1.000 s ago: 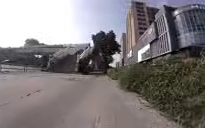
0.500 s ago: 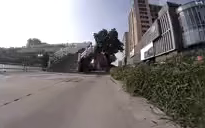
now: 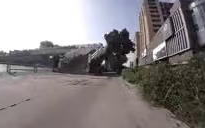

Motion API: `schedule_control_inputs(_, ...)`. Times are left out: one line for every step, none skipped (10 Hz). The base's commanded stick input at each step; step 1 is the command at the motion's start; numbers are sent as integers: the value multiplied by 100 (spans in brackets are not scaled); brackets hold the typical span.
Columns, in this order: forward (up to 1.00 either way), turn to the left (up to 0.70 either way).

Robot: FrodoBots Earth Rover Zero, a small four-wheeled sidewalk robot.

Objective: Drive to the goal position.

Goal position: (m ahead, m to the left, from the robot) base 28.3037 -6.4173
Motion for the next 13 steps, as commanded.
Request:
schedule_control_inputs(70,0)
schedule_control_inputs(70,0)
schedule_control_inputs(70,0)
schedule_control_inputs(70,0)
schedule_control_inputs(70,0)
schedule_control_inputs(70,-2)
schedule_control_inputs(70,-8)
schedule_control_inputs(70,-11)
schedule_control_inputs(70,-11)
schedule_control_inputs(70,-11)
schedule_control_inputs(70,-10)
schedule_control_inputs(70,-5)
schedule_control_inputs(70,0)
